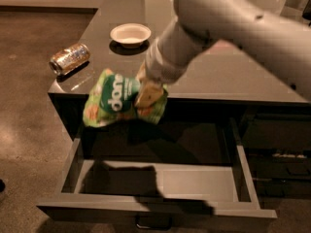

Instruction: Pick green rice chip bag from top drawer and place on counter

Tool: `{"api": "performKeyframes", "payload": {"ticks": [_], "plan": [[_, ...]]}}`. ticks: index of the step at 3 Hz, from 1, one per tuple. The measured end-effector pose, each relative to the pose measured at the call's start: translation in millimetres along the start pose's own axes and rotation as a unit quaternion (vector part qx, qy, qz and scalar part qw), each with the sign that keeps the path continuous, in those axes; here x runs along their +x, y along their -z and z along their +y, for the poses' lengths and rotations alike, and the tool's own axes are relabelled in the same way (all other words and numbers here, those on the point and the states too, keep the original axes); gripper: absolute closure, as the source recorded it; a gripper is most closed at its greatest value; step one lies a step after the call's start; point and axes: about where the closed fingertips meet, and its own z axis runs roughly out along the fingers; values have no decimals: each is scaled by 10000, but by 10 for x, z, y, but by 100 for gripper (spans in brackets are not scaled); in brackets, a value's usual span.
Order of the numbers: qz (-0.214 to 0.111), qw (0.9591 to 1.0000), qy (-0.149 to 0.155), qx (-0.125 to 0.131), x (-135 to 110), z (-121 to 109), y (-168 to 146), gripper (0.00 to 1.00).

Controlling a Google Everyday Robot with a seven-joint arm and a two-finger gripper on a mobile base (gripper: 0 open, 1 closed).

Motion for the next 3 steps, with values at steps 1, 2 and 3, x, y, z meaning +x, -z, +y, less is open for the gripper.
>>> {"api": "performKeyframes", "payload": {"ticks": [1, 2, 3], "plan": [[327, 9994, 48, -76, 69, -363, 310, 100], [974, 9947, -308, -132, 329, -945, 487, 75], [1137, 9901, -789, 214, 563, -1303, 727, 52]]}}
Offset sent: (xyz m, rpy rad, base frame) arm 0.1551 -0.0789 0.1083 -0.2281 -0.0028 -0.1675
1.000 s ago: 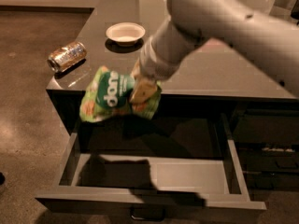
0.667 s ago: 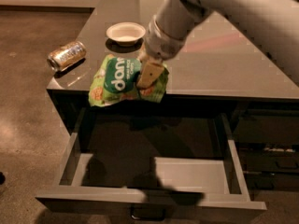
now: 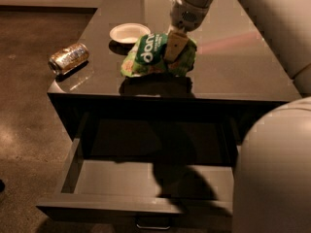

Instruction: Pick green rice chip bag from top drawer and place on counter

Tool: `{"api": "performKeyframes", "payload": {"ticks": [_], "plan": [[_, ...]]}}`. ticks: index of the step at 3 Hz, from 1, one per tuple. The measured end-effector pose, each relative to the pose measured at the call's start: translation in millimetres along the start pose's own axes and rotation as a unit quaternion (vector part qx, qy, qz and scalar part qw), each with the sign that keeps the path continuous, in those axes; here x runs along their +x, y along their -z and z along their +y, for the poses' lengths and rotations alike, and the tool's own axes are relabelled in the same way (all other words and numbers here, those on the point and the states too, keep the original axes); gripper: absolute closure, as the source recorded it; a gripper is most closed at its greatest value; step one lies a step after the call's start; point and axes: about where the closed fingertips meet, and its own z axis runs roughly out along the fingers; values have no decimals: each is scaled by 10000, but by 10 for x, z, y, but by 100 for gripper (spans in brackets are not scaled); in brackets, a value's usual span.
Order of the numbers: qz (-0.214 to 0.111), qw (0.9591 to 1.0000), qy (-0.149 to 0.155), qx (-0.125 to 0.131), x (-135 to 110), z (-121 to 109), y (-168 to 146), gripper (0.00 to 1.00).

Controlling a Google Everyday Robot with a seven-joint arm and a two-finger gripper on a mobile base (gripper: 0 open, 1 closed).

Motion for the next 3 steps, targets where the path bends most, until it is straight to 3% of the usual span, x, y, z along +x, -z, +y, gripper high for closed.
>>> {"api": "performKeyframes", "payload": {"ticks": [1, 2, 3], "plan": [[131, 9987, -467, 135, 334, -167, 76, 29], [106, 9977, -655, -110, 666, -168, -16, 0], [101, 9978, -654, -104, 663, -172, -18, 0]]}}
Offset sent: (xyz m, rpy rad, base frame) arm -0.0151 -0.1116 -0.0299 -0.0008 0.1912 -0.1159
